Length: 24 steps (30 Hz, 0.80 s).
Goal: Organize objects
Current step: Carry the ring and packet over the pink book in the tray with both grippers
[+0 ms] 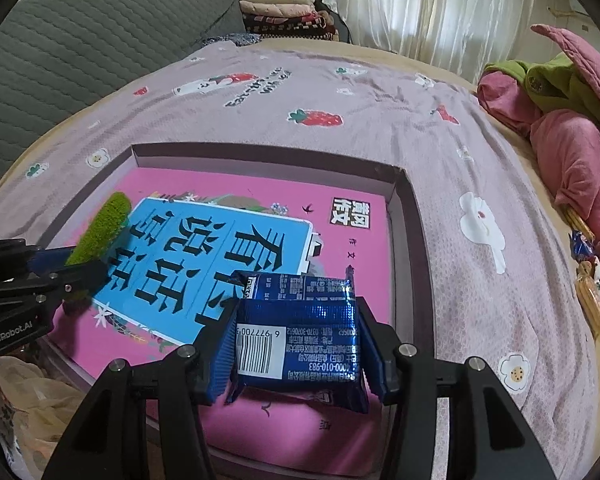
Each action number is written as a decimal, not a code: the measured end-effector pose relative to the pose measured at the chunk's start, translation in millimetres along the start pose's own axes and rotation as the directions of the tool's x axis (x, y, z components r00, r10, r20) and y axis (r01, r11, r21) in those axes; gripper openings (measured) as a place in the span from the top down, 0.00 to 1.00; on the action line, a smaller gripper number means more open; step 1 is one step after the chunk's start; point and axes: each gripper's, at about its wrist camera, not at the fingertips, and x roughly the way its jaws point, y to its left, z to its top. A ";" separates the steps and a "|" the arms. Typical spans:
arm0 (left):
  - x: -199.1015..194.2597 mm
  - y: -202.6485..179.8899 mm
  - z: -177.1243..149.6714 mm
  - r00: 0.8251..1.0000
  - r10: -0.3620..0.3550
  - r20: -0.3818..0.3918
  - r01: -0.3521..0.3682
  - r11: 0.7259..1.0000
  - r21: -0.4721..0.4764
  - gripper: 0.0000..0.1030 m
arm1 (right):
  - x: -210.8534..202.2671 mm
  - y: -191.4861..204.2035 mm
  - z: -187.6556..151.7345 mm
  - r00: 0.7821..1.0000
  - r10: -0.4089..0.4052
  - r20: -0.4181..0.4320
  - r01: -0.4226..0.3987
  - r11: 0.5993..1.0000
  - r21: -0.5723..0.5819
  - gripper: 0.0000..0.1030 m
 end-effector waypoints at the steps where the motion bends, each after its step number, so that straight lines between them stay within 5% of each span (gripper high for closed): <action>1: 0.4 -0.1 -0.3 1.000 0.000 -0.003 0.000 1.000 0.001 0.76 | 1.1 -0.4 -0.2 1.000 0.001 -0.005 -0.001 1.000 0.001 0.47; 24: -0.3 2.8 -0.5 1.000 0.011 0.000 -0.011 1.000 -0.003 0.72 | -2.0 -5.3 0.6 1.000 0.019 0.002 -0.019 0.999 0.033 0.42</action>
